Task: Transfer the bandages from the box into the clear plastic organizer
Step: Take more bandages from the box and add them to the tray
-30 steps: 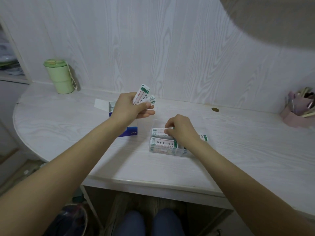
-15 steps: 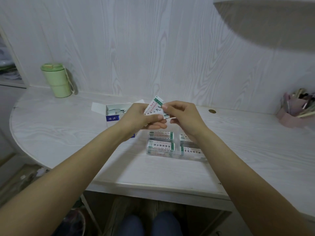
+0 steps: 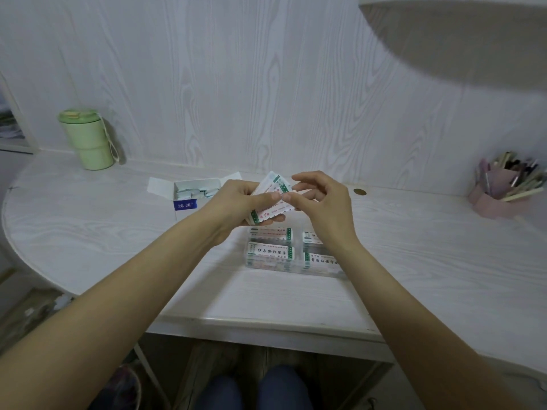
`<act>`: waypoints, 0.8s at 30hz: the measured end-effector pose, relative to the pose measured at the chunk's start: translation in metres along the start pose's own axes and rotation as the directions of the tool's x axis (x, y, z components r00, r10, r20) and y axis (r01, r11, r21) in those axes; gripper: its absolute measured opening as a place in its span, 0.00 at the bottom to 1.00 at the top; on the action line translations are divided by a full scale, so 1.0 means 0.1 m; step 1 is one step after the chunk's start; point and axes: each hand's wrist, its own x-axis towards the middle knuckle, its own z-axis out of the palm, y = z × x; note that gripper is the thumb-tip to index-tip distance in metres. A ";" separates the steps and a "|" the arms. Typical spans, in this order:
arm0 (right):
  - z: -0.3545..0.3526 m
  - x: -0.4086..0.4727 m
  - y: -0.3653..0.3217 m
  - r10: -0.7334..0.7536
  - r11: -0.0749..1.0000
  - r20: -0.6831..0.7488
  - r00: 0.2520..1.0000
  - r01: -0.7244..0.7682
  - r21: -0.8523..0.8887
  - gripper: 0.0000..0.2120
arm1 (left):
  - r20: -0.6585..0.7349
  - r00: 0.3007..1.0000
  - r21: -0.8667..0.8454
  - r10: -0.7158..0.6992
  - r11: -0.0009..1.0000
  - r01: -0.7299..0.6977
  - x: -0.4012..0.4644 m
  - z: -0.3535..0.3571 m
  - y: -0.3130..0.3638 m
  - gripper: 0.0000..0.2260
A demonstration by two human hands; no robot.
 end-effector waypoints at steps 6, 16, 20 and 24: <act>-0.01 -0.02 0.02 0.049 0.995 0.014 0.999 -0.050 0.081 0.13 | 0.036 0.999 -0.061 -0.019 0.998 0.022 -0.03 0.03 0.00 0.11; -0.03 -0.04 0.05 0.092 0.992 0.072 0.993 -0.097 0.075 0.05 | -0.066 0.998 0.057 0.026 0.998 -0.022 -0.06 0.03 0.04 0.09; -0.05 -0.04 0.07 0.100 0.994 0.040 0.994 -0.102 0.043 0.08 | -0.051 0.999 -0.027 0.013 1.000 -0.015 -0.09 0.03 0.03 0.10; -0.07 -0.05 0.09 0.097 0.995 0.016 0.995 -0.097 0.007 0.10 | -0.022 0.999 0.048 0.044 0.998 -0.043 -0.10 0.04 0.05 0.03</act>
